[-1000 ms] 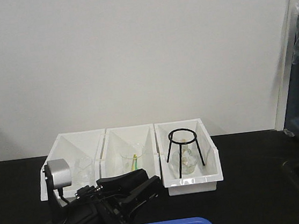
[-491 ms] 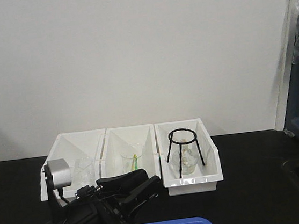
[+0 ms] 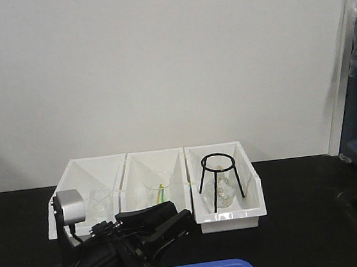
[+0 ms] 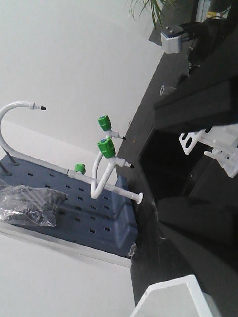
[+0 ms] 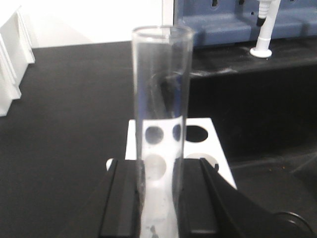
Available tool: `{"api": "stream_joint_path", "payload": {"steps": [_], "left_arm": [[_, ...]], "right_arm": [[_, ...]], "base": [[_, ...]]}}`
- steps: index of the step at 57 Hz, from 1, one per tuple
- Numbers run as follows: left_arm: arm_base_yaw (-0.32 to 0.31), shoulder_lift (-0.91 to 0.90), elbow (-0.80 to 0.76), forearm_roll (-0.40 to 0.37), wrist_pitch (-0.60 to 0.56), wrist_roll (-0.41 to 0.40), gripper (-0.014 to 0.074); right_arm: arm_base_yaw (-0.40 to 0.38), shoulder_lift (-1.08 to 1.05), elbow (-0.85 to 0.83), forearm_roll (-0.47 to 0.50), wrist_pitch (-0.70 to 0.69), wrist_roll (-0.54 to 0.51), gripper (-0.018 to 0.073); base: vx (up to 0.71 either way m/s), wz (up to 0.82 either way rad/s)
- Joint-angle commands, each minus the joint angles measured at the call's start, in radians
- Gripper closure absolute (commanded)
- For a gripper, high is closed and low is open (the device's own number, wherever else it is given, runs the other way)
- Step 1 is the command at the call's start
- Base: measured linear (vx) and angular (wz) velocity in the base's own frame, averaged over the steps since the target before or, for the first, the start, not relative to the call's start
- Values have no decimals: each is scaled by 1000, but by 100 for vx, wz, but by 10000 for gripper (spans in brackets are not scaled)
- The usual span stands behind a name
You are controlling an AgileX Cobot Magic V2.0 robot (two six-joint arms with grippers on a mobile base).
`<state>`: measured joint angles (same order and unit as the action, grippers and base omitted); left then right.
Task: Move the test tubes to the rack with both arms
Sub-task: 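Carry the tube with the right gripper above the white rack, then lower the tube into a rack hole and open the right gripper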
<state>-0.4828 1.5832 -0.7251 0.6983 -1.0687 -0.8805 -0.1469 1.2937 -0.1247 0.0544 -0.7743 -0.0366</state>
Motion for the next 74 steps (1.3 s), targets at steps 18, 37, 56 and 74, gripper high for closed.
{"api": "stream_joint_path", "payload": {"steps": [18, 37, 56, 74], "left_arm": [[-1, -37, -29, -47, -67, -9, 155], [-1, -37, -29, -48, -67, -9, 155], [-1, -37, -29, -100, -29, 23, 155], [-1, -45, -29, -206, -16, 152, 155]], "right_arm": [[-4, 11, -21, -6, -95, 0, 380], [-4, 11, -21, -4, -68, 0, 76], [-4, -157, -103, -34, 138, -3, 76], [-5, -493, -531, -54, 798, -88, 76]], "base": [[0, 0], [0, 0], [0, 0], [0, 0]]}}
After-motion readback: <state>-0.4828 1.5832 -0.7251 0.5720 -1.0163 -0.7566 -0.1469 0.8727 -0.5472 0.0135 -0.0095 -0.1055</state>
